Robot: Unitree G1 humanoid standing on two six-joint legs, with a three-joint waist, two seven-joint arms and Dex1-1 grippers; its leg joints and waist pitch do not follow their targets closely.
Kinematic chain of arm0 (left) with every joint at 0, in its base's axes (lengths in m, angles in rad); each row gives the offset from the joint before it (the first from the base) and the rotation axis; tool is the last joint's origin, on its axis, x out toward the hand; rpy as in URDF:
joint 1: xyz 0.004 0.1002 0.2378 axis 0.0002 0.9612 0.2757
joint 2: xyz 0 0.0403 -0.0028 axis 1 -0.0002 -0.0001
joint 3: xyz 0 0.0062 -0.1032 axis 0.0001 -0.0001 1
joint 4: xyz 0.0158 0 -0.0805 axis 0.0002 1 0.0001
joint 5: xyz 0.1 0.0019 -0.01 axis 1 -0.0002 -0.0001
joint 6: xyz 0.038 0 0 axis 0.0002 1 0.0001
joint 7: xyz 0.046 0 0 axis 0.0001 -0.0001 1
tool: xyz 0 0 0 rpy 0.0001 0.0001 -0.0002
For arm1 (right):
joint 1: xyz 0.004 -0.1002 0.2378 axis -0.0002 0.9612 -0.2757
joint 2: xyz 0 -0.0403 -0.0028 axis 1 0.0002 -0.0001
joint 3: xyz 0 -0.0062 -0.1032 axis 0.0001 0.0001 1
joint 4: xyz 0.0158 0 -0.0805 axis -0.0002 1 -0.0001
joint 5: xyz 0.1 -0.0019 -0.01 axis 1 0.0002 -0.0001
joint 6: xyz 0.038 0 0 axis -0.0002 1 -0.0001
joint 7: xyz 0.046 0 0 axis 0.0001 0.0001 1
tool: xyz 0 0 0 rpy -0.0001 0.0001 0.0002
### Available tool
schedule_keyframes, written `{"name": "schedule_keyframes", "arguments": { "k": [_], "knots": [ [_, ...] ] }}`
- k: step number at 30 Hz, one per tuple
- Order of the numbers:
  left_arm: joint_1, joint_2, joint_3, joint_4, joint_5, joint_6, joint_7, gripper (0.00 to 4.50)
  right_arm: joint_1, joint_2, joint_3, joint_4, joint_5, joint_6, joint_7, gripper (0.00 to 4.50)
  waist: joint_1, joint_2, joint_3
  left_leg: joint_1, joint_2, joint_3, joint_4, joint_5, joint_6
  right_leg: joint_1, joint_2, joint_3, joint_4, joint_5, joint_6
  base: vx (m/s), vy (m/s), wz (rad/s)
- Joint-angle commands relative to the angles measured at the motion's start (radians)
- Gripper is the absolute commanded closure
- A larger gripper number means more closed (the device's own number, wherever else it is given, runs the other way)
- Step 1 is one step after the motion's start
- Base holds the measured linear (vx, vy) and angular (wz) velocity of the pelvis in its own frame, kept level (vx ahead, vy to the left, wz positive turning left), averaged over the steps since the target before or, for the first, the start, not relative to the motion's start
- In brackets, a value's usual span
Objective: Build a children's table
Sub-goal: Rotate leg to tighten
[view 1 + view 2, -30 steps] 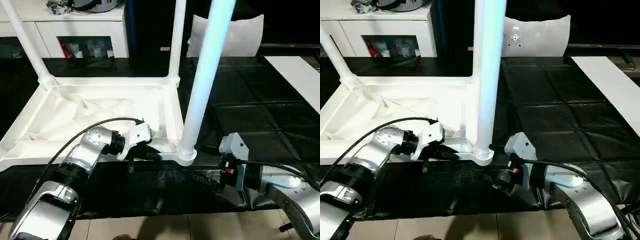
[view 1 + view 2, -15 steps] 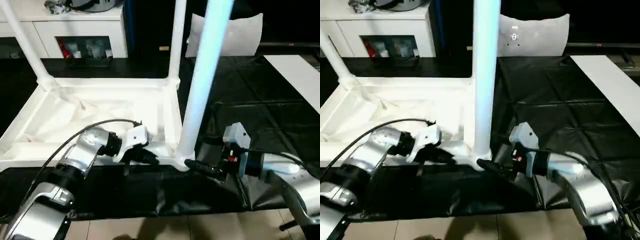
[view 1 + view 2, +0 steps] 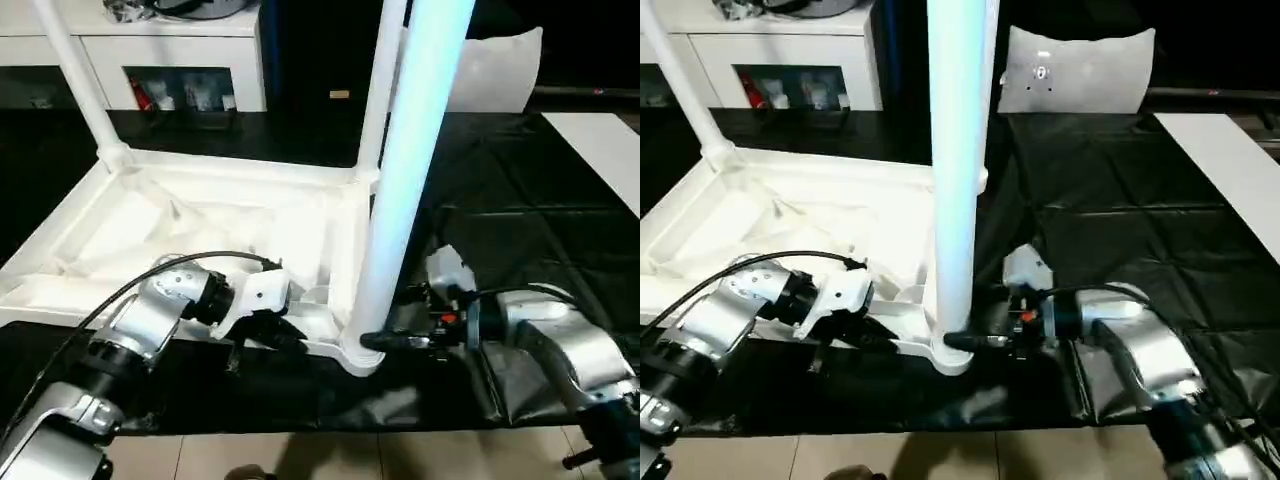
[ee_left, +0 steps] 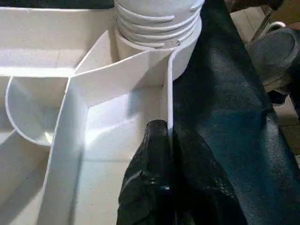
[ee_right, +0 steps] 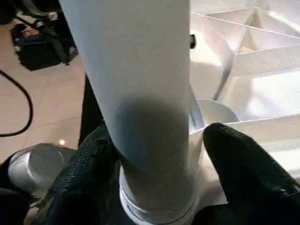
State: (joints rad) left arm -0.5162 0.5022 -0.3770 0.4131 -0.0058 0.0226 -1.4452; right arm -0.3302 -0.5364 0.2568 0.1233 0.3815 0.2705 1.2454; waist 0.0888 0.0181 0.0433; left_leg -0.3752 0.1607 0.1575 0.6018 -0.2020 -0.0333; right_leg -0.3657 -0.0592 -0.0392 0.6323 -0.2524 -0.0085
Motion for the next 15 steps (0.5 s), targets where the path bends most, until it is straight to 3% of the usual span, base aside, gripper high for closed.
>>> {"name": "schedule_keyframes", "arguments": {
  "k": [1,10,15],
  "knots": [
    [0.015,0.014,-0.016,-0.033,-0.004,0.016,-0.02,4.5,-0.027,0.004,0.013,0.04,-0.021,-0.022,0.022,1.59,0.003,-0.012,-0.062,0.013,0.074,-0.015,-0.06,-0.022,0.124,0.041,-0.095,0.039,-0.048,0.168,-0.306,0.0,0.0,0.0],
    [0.03,0.019,-0.008,-0.06,-0.018,0.057,-0.013,4.5,-0.036,0.023,0.027,0.064,-0.018,-0.007,0.05,2.37,0.001,-0.011,-0.056,0.012,0.074,-0.015,-0.063,-0.033,0.115,0.039,-0.094,0.04,-0.053,0.141,-0.301,0.0,0.0,0.0],
    [0.028,0.013,0.005,-0.065,-0.032,0.091,-0.004,4.5,-0.026,0.038,0.028,0.055,0.005,0.02,0.057,2.51,-0.001,-0.005,-0.051,0.014,0.074,-0.015,-0.066,-0.05,0.106,0.037,-0.092,0.041,-0.056,0.126,-0.302,0.0,0.0,0.0]
  ]
}}
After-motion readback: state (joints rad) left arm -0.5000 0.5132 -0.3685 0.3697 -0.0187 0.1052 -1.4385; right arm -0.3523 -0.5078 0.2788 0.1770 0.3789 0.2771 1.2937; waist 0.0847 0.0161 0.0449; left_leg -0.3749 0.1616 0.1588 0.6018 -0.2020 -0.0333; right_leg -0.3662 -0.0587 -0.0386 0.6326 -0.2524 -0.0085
